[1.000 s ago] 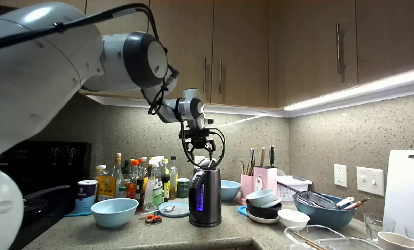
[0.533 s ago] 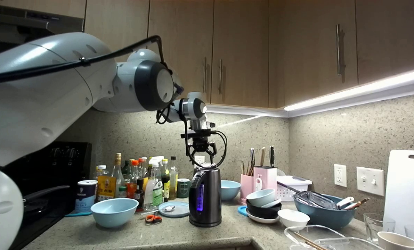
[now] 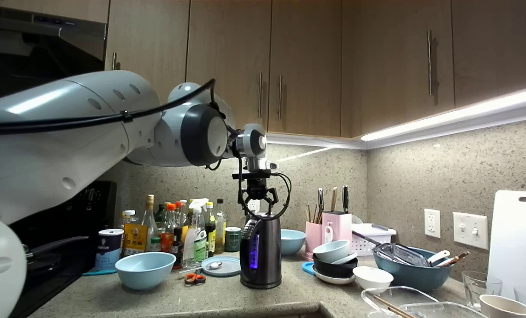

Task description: Close the kettle

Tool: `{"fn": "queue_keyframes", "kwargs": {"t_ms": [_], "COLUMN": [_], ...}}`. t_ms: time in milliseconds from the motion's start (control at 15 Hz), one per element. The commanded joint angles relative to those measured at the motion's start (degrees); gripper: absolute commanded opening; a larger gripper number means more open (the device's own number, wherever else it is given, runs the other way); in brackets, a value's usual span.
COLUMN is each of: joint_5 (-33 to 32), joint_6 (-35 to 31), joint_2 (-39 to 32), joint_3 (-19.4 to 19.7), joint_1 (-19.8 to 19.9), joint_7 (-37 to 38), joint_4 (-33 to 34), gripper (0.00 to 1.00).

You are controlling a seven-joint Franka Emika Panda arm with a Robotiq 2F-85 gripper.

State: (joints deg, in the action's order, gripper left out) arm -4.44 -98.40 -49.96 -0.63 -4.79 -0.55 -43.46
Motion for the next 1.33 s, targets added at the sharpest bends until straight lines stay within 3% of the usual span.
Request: {"fn": "queue_keyframes", "kwargs": {"t_ms": [0, 600, 1267], "joint_5": [1.57, 0.39, -4.52], "joint_6": [4.3, 9.15, 8.39], "joint_2": [-3.37, -5.75, -0.94], "joint_3": [-0.92, -0.01, 1.26], "joint_1": [1.0, 1.13, -5.31], "joint_7": [-0.68, 0.44, 0.19], "joint_4": [4.07, 5.76, 9.81], "gripper": [1.0, 1.0, 1.0]}}
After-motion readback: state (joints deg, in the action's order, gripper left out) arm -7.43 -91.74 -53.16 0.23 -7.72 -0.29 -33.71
